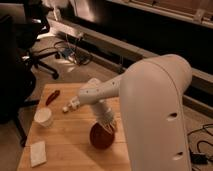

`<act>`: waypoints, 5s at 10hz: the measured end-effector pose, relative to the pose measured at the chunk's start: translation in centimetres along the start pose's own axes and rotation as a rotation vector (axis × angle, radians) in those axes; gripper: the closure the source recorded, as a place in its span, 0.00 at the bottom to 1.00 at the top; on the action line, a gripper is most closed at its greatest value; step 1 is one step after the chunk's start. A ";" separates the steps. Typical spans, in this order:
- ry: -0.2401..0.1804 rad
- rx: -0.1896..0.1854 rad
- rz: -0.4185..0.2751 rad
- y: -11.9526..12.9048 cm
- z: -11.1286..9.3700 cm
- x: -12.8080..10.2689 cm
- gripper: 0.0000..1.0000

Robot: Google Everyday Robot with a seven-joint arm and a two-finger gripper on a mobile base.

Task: Drag the ceramic bowl in a circle

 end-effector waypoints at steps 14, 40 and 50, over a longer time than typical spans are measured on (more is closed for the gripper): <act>-0.203 -0.106 -0.399 19.7 -6.3 -11.5 1.00; -0.217 -0.081 -0.350 18.9 -5.4 -14.5 1.00; -0.134 -0.014 0.095 -1.5 -1.3 -9.2 1.00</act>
